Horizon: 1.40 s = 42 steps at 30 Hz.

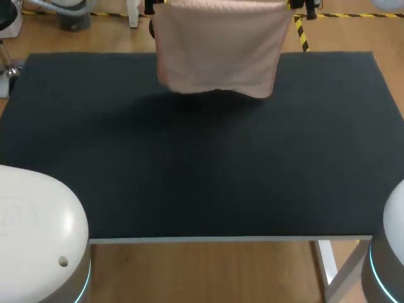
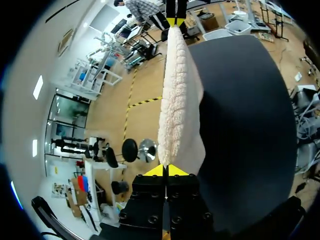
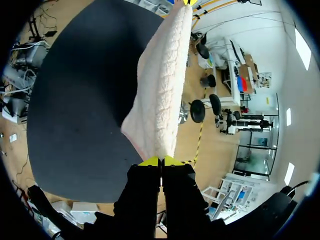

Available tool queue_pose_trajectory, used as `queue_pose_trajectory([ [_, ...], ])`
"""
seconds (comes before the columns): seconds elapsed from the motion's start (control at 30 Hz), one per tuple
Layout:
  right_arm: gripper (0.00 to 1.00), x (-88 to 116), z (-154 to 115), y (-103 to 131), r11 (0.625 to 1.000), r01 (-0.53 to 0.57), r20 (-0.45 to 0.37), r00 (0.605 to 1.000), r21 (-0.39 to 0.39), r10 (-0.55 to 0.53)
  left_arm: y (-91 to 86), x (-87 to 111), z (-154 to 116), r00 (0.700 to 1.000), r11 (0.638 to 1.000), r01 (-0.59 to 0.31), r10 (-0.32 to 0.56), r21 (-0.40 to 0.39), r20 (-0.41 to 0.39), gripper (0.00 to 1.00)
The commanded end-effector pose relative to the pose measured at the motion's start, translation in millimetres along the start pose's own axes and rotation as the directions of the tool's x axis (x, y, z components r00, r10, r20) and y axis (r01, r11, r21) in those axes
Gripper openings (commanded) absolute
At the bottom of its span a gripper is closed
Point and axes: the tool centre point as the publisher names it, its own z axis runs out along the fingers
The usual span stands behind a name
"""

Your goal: Fold the towel

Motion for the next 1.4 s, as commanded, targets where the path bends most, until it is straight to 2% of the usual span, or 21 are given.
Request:
queue_pose_trajectory([
  [0.03,0.0,27.8,-15.0,4.5,1.0,0.011,-0.012,1.0,0.002,-0.011,7.7,27.8,-14.9,1.0,1.0,0.002,-0.002,0.021,-0.011,0.0],
  [0.37,0.0,94.4,-12.7,27.0,0.999,0.026,-0.157,0.987,-0.039,-0.032,14.2,88.1,-10.1,0.989,0.999,0.029,-0.025,0.021,-0.144,0.0],
  [0.5,0.0,112.2,-2.1,27.0,1.0,0.016,-0.199,0.98,-0.014,-0.018,15.2,104.5,1.5,0.979,0.999,0.034,-0.031,0.013,-0.202,0.0],
  [0.73,0.0,144.4,49.8,14.7,0.998,-0.015,-0.295,0.955,0.055,0.03,19.8,131.3,53.7,0.948,0.998,0.054,-0.063,-0.04,-0.313,0.0],
  [0.87,0.0,159.9,81.5,10.5,0.995,-0.038,-0.341,0.938,0.09,0.066,24.1,148.1,91.8,0.914,0.993,0.081,-0.107,-0.083,-0.391,0.0],
  [1.03,0.0,166.5,114.2,6.4,0.991,-0.087,-0.345,0.931,0.102,0.118,31.6,160.9,129.7,0.884,0.986,0.101,-0.15,-0.132,-0.443,0.0],
  [1.1,0.0,167.5,125.9,4.7,0.99,-0.093,-0.347,0.93,0.108,0.126,34.0,161.9,139.3,0.886,0.985,0.09,-0.147,-0.148,-0.439,0.0],
  [1.13,0.0,167.6,131.2,4.0,0.989,-0.097,-0.347,0.929,0.111,0.13,35.3,161.9,144.3,0.878,0.984,0.099,-0.158,-0.152,-0.452,0.0],
  [1.4,0.0,160.8,163.8,0.4,0.988,-0.109,-0.333,0.932,0.112,0.141,42.1,147.3,168.3,0.893,0.981,0.094,-0.157,-0.168,-0.421,0.0],
])
